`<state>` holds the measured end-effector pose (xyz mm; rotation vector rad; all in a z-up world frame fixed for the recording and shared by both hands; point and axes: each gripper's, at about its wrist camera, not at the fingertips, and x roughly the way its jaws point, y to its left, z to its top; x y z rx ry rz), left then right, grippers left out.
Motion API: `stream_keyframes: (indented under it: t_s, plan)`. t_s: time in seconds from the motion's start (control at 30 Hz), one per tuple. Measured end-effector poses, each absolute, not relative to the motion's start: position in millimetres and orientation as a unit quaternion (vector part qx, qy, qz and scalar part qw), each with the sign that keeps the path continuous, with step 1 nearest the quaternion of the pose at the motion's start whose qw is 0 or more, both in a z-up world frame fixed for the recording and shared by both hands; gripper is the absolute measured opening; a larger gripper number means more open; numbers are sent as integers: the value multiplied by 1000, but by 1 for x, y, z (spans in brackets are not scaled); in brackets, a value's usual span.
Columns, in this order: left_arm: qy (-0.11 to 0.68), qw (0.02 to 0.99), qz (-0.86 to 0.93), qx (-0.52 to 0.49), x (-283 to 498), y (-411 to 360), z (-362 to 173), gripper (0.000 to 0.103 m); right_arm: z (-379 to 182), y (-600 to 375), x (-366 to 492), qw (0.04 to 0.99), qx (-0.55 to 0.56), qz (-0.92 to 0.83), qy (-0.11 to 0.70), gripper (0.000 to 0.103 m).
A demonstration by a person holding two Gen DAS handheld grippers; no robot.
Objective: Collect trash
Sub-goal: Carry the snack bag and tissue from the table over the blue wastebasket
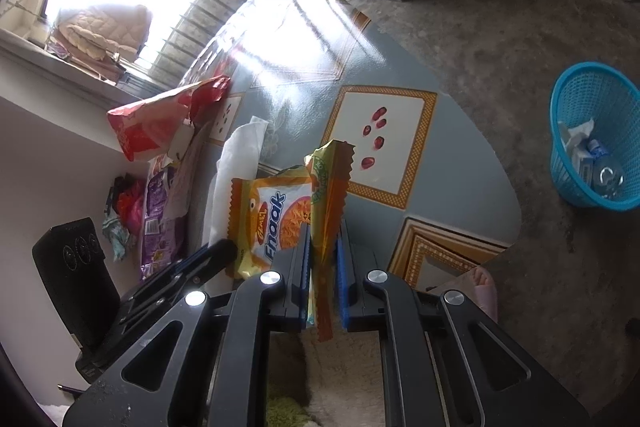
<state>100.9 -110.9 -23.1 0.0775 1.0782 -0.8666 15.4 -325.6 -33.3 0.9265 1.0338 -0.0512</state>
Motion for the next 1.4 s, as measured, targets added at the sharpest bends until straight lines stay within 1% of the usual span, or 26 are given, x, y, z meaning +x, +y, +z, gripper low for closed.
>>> stream_keyframes:
  t_s: [0.23,0.3,0.37,0.73,1.1,1.4]
  plan:
    - [488,780,-391,38,104,-110,-20,12,-30,-342,4,774,429,-50,464,10]
    - [484,783,-389,41,104,-110,-19,4,-28,-348,0,775,431,-56,458,10]
    - [476,787,-390,39,103,-109,-15,2,-25,-352,-2,778,433,-60,451,10]
    - [421,806,-412,59,91,-122,20,1,-11,-366,-16,791,447,-66,412,9]
    - [404,816,-398,111,83,-146,21,1,-16,-372,-22,790,456,-64,404,9]
    - [386,825,-392,130,77,-150,25,1,-15,-372,-22,789,457,-62,406,9]
